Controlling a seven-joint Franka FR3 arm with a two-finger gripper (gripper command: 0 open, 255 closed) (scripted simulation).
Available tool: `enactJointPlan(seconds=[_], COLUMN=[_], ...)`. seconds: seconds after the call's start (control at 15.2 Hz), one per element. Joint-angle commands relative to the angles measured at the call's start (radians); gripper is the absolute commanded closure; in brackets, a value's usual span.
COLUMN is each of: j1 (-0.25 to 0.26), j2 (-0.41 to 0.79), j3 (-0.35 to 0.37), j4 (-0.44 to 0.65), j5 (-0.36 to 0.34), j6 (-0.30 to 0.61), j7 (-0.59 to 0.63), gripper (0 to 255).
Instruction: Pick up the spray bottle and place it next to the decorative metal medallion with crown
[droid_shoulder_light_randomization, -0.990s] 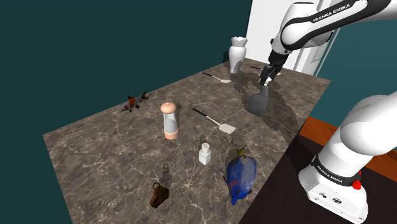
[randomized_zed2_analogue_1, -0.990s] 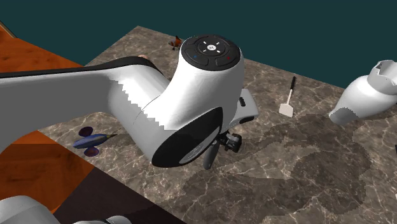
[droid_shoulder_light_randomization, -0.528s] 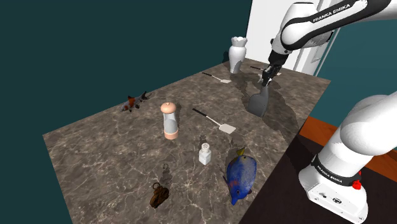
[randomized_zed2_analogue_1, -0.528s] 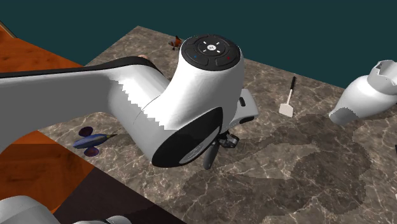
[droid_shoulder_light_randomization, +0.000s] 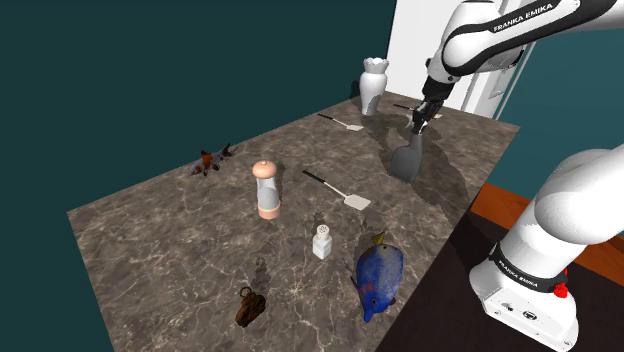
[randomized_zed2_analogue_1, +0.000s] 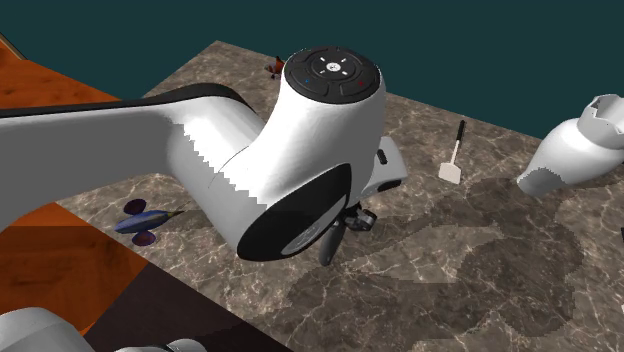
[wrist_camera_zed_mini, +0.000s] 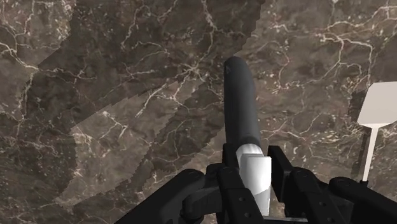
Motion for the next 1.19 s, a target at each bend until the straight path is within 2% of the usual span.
enactJointPlan(seconds=[0.0,1.12], j1=[0.000,0.005], j2=[-0.012,-0.074], j3=[0.005,0.040], j4=[0.016,0.201], j5=[0.001,0.016], j6=[-0.028,-0.275], j7=[0.002,0.008], gripper=[255,255])
